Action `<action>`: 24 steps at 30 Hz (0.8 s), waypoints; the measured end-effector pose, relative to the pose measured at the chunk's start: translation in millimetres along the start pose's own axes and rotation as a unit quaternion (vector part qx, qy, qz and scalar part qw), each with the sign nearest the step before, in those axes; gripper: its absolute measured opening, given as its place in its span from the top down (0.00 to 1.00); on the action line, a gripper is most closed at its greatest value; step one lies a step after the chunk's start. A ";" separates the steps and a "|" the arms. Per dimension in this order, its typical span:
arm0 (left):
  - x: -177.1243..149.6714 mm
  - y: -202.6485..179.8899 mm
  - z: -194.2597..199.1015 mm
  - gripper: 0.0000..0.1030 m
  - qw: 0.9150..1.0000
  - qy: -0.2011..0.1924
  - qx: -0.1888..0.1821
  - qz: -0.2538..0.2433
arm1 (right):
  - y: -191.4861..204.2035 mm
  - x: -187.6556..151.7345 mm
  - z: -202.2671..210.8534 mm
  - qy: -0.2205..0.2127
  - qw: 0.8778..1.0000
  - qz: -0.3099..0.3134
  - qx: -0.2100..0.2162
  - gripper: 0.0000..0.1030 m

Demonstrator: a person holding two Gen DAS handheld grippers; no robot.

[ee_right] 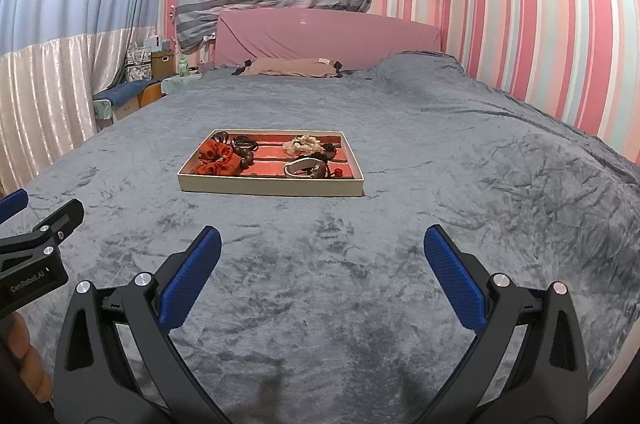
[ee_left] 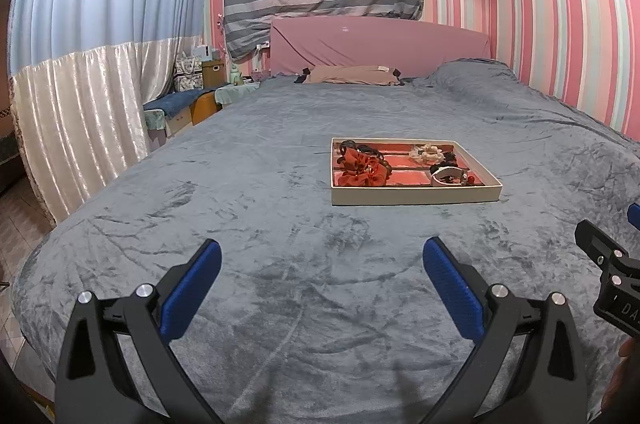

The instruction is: Organize jewelry

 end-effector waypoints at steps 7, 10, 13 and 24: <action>0.3 -0.8 0.7 0.04 1.000 0.000 0.000 0.000 | -1.4 -0.4 -0.9 0.002 1.000 -0.002 0.000 0.04; -0.5 -0.1 -0.2 0.04 1.000 0.001 -0.001 0.000 | -2.3 -1.6 -2.6 0.003 1.000 -0.002 -0.001 0.04; -2.1 1.0 -0.6 0.04 1.000 0.002 0.000 -0.001 | -2.5 -2.4 -3.7 0.003 1.000 -0.004 0.000 0.04; -4.4 3.4 -2.7 0.04 1.000 0.004 0.002 0.000 | -3.7 -4.8 -6.6 0.005 1.000 -0.003 -0.001 0.04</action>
Point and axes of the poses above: each gripper's, at about its wrist camera, not at the fingertips, and z roughly against the way its jaws point, y to its left, x to its top, the point moved 2 cm from there along -z, roughly the way its jaws point, and after that the axes turned 10 degrees about -x, right-handed, at the moved point
